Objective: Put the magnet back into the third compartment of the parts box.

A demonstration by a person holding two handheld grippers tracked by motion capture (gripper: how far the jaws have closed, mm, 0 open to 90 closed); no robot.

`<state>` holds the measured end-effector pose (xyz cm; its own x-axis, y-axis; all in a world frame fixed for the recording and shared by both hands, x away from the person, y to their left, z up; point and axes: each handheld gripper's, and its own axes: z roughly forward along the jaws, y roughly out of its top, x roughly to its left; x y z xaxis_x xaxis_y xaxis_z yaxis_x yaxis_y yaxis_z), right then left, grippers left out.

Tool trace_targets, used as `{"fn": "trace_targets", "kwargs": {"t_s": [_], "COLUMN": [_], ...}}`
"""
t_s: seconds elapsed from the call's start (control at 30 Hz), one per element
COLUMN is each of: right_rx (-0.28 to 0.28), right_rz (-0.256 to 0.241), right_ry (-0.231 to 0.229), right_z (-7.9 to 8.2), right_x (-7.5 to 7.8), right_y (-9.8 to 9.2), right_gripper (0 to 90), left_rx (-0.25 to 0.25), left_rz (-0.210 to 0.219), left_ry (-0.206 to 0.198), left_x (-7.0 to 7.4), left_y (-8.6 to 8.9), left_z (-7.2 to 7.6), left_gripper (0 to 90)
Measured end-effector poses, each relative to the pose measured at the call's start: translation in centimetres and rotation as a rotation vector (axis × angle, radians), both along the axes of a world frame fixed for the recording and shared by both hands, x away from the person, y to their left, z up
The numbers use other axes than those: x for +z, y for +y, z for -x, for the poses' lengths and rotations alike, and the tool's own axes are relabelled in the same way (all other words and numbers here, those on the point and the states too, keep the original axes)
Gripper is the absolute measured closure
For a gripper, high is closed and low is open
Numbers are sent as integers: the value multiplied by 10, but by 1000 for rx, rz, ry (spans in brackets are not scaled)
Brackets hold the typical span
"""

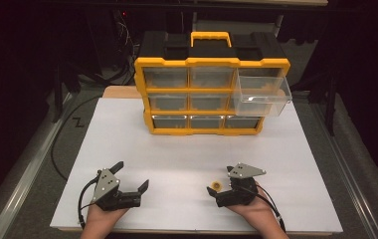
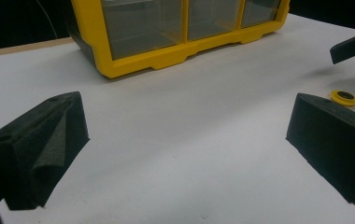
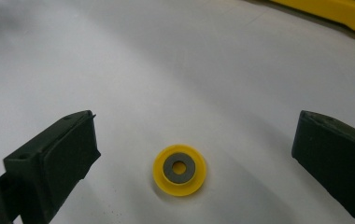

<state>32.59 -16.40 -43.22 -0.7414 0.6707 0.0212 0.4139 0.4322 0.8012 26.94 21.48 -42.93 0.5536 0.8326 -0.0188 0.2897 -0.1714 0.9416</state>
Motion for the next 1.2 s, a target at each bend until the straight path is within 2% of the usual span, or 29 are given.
{"fn": "trace_targets", "kwargs": {"t_s": [0.57,0.83,0.87,1.2], "right_rx": [38,62,68,55], "right_rz": [46,64,74,112], "right_ry": [54,88,95,71], "right_z": [2,2,2,3], "right_x": [-3,-5,-5,-4], "right_y": [2,3,3,2], "right_gripper": [39,184,228,385], "left_rx": [-5,-6,-7,-10], "left_rz": [3,3,2,1], "left_ry": [-2,-4,-4,-5], "left_x": [1,1,1,1], "left_y": [1,1,1,1], "left_z": [1,1,1,1], "left_gripper": [1,1,1,1]}}
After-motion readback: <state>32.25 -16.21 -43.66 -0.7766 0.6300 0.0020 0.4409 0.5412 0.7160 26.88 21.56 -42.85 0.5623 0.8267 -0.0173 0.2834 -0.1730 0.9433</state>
